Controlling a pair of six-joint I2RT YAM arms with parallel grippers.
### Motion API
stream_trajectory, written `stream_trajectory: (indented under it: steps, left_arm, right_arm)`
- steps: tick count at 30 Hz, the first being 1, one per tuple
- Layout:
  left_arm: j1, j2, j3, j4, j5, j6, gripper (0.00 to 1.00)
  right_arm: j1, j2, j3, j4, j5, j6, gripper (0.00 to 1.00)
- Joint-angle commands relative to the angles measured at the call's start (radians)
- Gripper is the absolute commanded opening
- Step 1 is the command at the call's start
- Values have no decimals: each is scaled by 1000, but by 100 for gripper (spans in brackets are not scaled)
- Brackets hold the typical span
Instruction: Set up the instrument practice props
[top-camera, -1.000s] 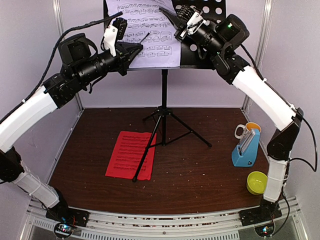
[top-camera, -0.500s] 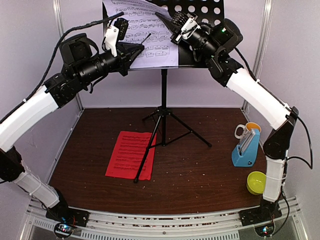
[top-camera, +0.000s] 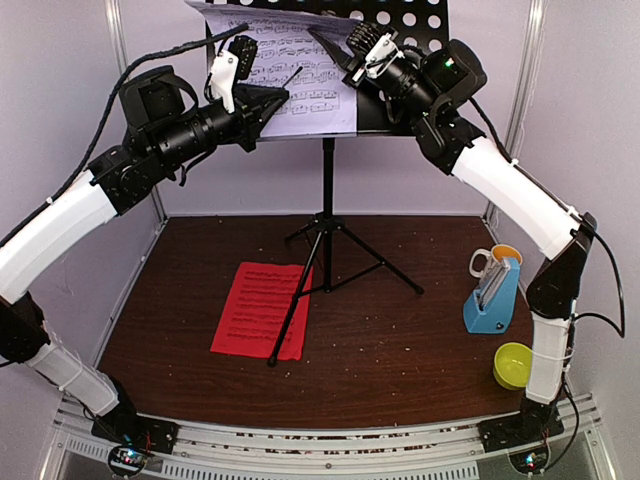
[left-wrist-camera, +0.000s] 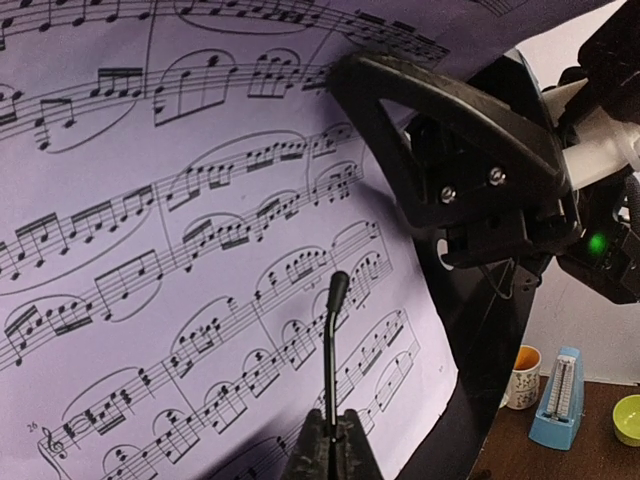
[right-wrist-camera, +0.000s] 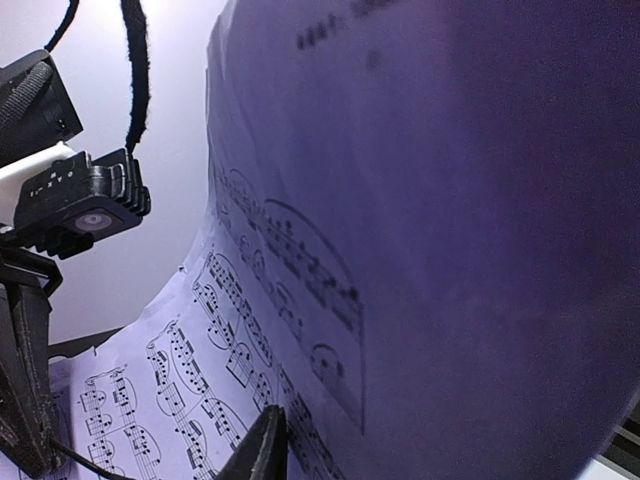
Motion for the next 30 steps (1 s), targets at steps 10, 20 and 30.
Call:
stream_trajectory:
  steps: [10,20,30]
  left_arm:
    - [-7,-10,17,53,30,-6,0]
    - [-7,-4,23,51,34,-4,0]
    - [-8,-9,20,53,32,-4,0]
  right_arm:
    - [2,-4,-15,40,13,20,11]
    - [18,15,-5,10,-1,-11,0]
    - [21,11,-17,17,2,-22,23]
